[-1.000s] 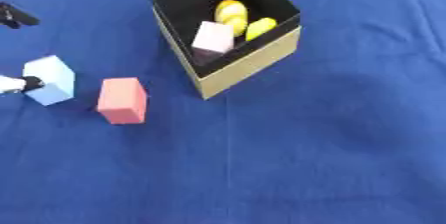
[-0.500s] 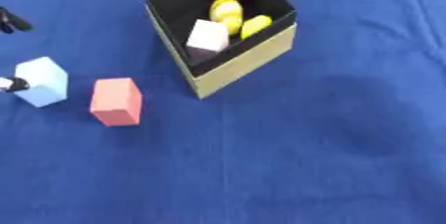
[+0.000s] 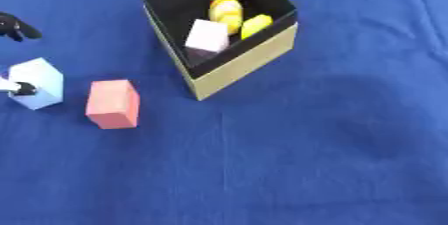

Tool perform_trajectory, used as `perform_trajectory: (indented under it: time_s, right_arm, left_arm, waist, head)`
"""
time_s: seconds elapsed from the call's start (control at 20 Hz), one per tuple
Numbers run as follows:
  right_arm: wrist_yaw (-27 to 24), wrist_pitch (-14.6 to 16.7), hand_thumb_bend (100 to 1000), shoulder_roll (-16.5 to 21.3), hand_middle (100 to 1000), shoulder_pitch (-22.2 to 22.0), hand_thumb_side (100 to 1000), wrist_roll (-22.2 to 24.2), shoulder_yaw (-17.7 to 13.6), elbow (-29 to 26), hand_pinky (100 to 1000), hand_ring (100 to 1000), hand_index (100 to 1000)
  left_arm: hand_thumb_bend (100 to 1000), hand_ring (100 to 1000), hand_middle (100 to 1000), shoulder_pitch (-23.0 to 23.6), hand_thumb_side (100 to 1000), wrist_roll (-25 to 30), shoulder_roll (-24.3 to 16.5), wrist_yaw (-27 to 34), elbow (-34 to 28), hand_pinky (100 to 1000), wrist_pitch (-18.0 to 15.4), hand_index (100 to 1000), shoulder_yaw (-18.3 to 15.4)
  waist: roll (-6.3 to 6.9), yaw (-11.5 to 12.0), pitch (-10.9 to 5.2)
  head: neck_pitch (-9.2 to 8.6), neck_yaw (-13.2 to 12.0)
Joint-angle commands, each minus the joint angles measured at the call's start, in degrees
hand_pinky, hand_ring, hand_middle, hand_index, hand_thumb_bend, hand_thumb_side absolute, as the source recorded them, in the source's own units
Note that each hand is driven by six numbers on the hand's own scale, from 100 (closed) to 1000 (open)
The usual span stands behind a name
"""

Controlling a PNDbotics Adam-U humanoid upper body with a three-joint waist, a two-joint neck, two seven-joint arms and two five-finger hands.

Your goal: Pick up objects on the table and place them in the box.

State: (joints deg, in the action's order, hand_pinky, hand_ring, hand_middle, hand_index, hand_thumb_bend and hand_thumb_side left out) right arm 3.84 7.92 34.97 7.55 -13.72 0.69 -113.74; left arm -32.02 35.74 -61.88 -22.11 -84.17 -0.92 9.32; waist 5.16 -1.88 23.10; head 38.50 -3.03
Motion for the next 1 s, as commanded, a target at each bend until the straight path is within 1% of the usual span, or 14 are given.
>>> perform_trajectory:
  time_s: [0.05,0.3,0.6,0.7,0.75,0.8,0.85,1.0]
  right_arm:
    - [0.0,0.0,100,0.4,654,0.4,426,-0.5,-0.8,-0.9,733,751,742]
    - [0.1,0.0,100,-0.2,650,0.7,426,-0.7,-0.8,-0.9,732,748,740]
    - [0.1,-0.1,100,-1.0,646,0.9,426,-1.4,-1.0,-0.9,729,745,738]
    - [0.1,-0.1,100,-1.2,646,1.0,425,-1.5,-1.0,-0.9,729,744,738]
    - [0.1,-0.2,100,-1.3,645,1.0,425,-1.7,-1.1,-0.9,729,744,738]
    - [0.1,-0.2,100,-1.4,645,1.0,425,-1.8,-1.1,-0.9,729,743,737]
    - [0.1,-0.3,100,-1.4,644,0.9,425,-2.0,-1.2,-0.9,728,743,737]
    - [0.1,-0.5,100,-1.6,643,0.8,426,-2.4,-1.3,-0.9,728,742,737]
  left_arm:
    - [627,855,835,-1.2,332,-0.2,-1.0,-2.1,1.9,926,0.3,911,-0.6]
    - [640,858,839,-1.9,332,-0.7,0.2,-5.1,4.8,928,0.1,911,-0.3]
    - [623,849,819,-1.9,329,0.2,1.1,-5.6,7.1,900,-0.2,909,-0.3]
    - [563,825,781,-1.9,326,0.1,1.5,-5.7,7.8,882,-0.4,883,-0.3]
    - [493,803,752,-1.9,336,-0.1,1.7,-5.5,7.9,871,-0.6,858,-0.3]
    - [452,791,735,-1.9,336,-0.3,1.8,-5.2,8.0,864,-0.9,840,-0.2]
    - [371,771,705,-1.9,345,-0.6,1.9,-4.8,8.0,849,-1.2,814,-0.2]
    - [266,750,671,-2.0,355,-1.8,2.1,-3.2,7.2,834,-1.8,787,-0.3]
  waist:
    - [-0.15,-0.1,-0.87]
    - [-0.32,-0.3,-0.5]
    - [-0.53,-0.3,0.08]
    - [-0.61,-0.4,0.26]
    - [-0.66,-0.4,0.33]
    - [-0.71,-0.4,0.4]
    - [-0.75,-0.4,0.45]
    - [-0.79,-0.2,0.48]
  head:
    - [-1.02,-0.6]
    - [-1.46,-0.9]
    - [-1.81,-1.1]
    - [-1.85,-1.2]
    - [-1.81,-1.1]
    - [-1.76,-1.1]
    - [-1.7,-1.1]
    - [-1.51,-0.9]
